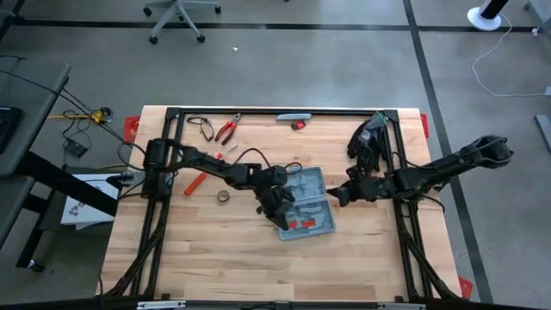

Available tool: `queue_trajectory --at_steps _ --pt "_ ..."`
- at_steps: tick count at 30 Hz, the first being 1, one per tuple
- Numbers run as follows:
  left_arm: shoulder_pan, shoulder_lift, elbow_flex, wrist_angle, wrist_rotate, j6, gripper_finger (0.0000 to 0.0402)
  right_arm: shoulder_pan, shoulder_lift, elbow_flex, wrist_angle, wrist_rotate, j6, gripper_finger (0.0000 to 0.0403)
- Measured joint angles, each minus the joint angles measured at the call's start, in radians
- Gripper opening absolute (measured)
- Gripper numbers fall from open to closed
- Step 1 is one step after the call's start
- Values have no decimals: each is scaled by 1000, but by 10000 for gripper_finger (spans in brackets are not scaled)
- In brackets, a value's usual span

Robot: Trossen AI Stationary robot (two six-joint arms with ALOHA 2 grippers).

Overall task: Prefit tool cases
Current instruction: Put the orange multi-bit set into the gray tool case

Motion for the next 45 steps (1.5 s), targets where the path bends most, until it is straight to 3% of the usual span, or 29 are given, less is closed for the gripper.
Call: queue_trajectory --at_steps 7,12,17,27,45 --pt "-7 30 0 -46 -5 -43 12 83 285 246 -122 1 -124 0" --pt "-8 30 -1 -135 -34 -27 12 103 495 391 -137 -66 -213 0" --pt "-6 38 0 -165 -84 -58 12 103 623 481 -138 -123 -272 0" --pt "-6 37 1 -41 -89 -131 13 116 668 507 -136 -155 -314 0" --pt "-29 116 27 -17 -82 -198 14 115 668 507 -129 -159 -311 0"
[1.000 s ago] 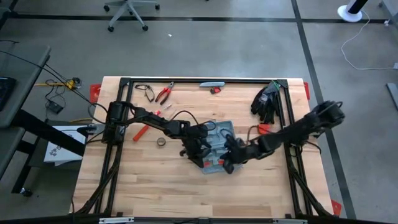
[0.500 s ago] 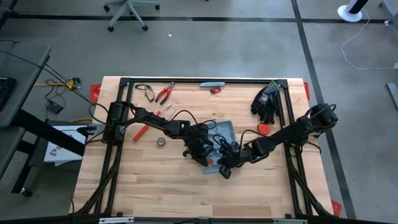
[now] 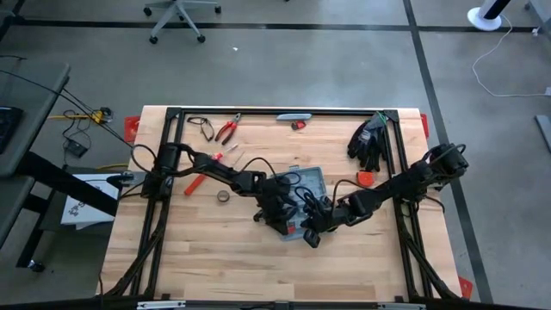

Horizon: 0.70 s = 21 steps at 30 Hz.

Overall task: Prefit tool cases
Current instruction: Put the orange multi-bit set into the gray tool case

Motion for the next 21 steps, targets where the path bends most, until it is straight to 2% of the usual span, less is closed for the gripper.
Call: queue_trajectory --at_steps 7,12,21 --pt "8 33 50 -1 -5 5 13 -6 20 1 5 -19 -40 0" --pt "28 33 52 -3 -21 8 13 -22 64 1 33 -57 -56 0" --pt "25 33 51 -5 -14 3 12 -28 64 1 28 -71 -55 0"
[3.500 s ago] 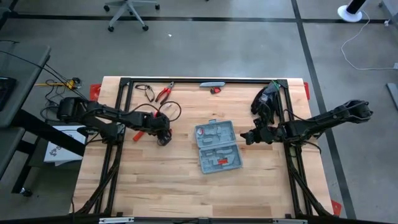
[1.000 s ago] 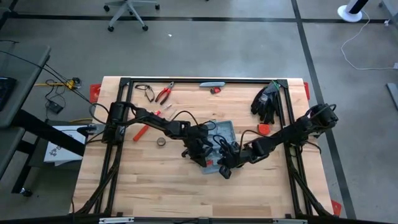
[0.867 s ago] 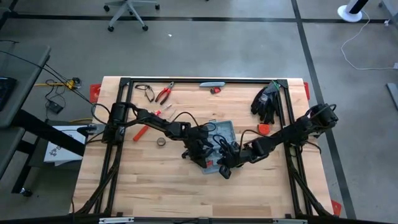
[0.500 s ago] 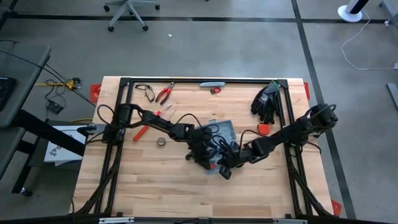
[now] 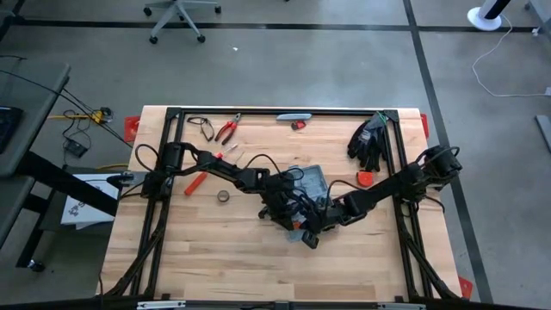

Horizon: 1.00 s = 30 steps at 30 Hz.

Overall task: Prefit tool cases
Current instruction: Put the orange multi-bit set into the gray tool case

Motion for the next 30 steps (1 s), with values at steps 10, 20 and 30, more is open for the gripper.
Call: queue_trajectory --at_steps 10,20,30 --pt "-19 1 0 9 -1 -20 12 0 0 0 -5 -2 1 0" --pt "-19 1 -1 8 -32 -24 14 -10 0 0 3 -10 -4 0" --pt "-16 18 -1 27 -30 -27 31 -13 0 0 6 -18 -22 0"
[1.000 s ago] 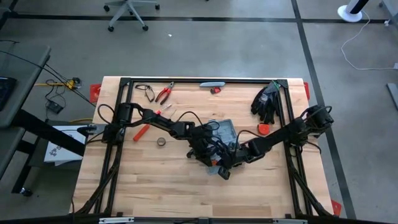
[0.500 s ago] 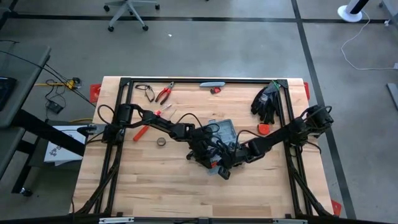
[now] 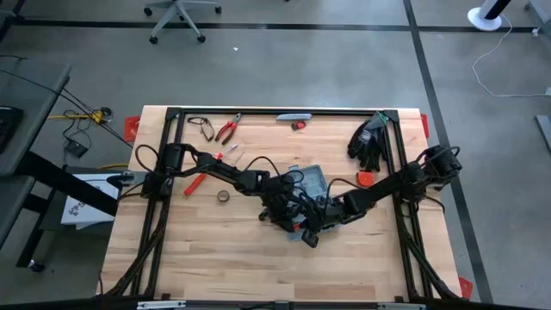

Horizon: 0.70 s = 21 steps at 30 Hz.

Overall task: Prefit tool cases
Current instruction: Put the orange multi-bit set into the gray tool case

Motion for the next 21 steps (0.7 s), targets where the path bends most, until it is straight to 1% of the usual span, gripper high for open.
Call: queue_trajectory --at_steps 9,13,17,21 --pt "0 1 0 2 20 16 34 -5 0 0 -1 -2 -4 0" --pt "-1 1 -1 -4 12 57 41 -12 1 0 0 -2 -12 0" --pt "-1 1 -1 2 -9 95 70 -12 0 0 8 0 -14 0" --pt "-2 1 -1 2 -25 96 112 -12 0 0 6 0 -13 0"
